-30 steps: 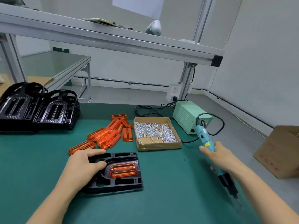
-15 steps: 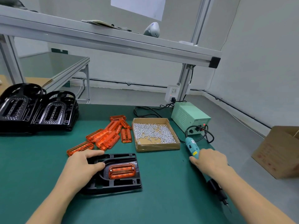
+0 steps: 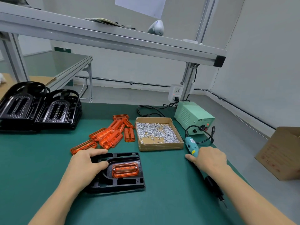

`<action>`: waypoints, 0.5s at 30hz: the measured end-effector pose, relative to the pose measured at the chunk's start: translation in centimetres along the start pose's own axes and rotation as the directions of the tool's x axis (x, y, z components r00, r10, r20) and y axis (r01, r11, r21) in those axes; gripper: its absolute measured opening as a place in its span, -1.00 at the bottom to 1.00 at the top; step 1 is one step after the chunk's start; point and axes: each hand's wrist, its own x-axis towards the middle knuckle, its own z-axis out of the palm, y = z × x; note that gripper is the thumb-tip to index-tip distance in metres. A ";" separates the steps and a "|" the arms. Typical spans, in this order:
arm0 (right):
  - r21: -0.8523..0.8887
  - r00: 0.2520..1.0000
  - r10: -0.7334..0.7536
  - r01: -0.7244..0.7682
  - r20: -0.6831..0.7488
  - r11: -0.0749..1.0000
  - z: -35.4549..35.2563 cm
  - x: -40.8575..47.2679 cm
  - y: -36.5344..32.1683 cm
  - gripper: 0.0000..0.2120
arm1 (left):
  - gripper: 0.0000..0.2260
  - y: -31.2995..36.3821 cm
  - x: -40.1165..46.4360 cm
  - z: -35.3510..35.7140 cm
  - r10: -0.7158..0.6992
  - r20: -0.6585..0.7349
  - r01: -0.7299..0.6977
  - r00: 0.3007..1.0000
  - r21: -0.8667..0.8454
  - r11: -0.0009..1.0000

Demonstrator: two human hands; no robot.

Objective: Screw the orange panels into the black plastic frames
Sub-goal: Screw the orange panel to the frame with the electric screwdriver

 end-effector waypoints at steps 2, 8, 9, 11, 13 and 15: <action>0.008 1.000 -0.005 0.005 0.003 1.000 -0.1 -0.1 0.0 -0.40 | -0.69 0.0 0.0 0.0 0.000 -0.003 0.000 1.000 0.005 1.000; 0.051 1.000 -0.019 0.018 0.022 0.999 -0.9 -0.3 0.4 -0.40 | -0.69 0.0 0.1 0.0 -0.001 -0.004 0.001 1.000 0.011 1.000; 0.052 1.000 -0.021 0.020 0.014 0.998 -1.2 -0.4 0.4 -0.40 | -0.69 0.0 0.1 0.0 0.000 -0.004 0.000 1.000 0.008 1.000; 0.061 0.998 -0.020 0.023 -0.058 0.998 -2.0 -0.7 0.3 -0.43 | -0.69 0.0 0.1 0.0 0.003 -0.004 -0.003 1.000 0.002 1.000; 0.077 0.981 -0.021 0.036 -0.193 0.996 -3.1 -1.2 0.0 -0.48 | -0.69 0.0 0.0 0.0 0.010 -0.009 -0.010 1.000 0.009 1.000; 0.103 0.949 -0.049 0.085 -0.312 0.991 -4.1 -1.8 -0.6 -0.53 | -0.70 0.1 0.0 0.0 0.004 -0.007 -0.004 1.000 0.008 1.000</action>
